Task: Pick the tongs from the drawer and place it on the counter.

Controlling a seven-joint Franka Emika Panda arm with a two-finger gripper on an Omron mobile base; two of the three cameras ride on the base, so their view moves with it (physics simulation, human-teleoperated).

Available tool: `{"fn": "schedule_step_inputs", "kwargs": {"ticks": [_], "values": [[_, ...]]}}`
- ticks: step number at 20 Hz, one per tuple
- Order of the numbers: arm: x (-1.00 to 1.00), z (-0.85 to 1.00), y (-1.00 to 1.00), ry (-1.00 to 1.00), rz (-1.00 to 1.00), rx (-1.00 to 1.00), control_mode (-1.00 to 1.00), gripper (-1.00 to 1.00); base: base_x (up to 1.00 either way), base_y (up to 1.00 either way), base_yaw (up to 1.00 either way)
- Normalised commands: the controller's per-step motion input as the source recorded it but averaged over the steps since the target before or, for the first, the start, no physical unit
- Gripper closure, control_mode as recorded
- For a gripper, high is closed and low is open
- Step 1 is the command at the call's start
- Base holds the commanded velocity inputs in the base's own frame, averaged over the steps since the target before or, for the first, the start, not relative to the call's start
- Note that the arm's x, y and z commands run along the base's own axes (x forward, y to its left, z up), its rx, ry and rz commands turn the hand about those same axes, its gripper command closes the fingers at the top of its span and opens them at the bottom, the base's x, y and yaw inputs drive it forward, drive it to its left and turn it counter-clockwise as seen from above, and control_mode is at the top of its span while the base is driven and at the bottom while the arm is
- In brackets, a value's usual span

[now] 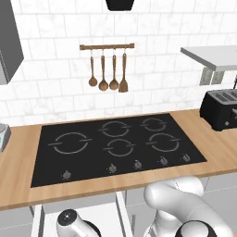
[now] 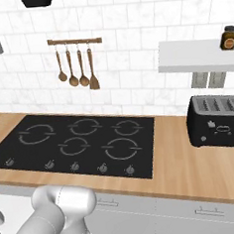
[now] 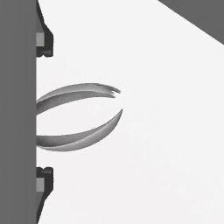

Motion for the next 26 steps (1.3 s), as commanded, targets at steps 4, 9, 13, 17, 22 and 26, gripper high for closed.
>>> {"fn": "schedule_step_inputs", "kwargs": {"ticks": [4, 9, 13, 17, 22, 26], "values": [[0.08, -0.17, 0.00, 0.00, 0.00, 0.00, -1.00, -1.00, 0.00, 0.00, 0.00], [0.03, -0.08, 0.00, 0.00, 0.00, 0.00, -1.00, -1.00, 0.00, 0.00, 0.00], [0.02, -0.13, 0.00, 0.00, 0.00, 0.00, -1.00, -1.00, 0.00, 0.00, 0.00], [0.02, -0.29, 0.00, 0.00, 0.00, 0.00, -1.00, -1.00, 0.00, 0.00, 0.00], [0.02, -0.24, 0.00, 0.00, 0.00, 0.00, -1.00, -1.00, 0.00, 0.00, 0.00], [0.02, -0.16, 0.00, 0.00, 0.00, 0.00, -1.00, -1.00, 0.00, 0.00, 0.00]]}}
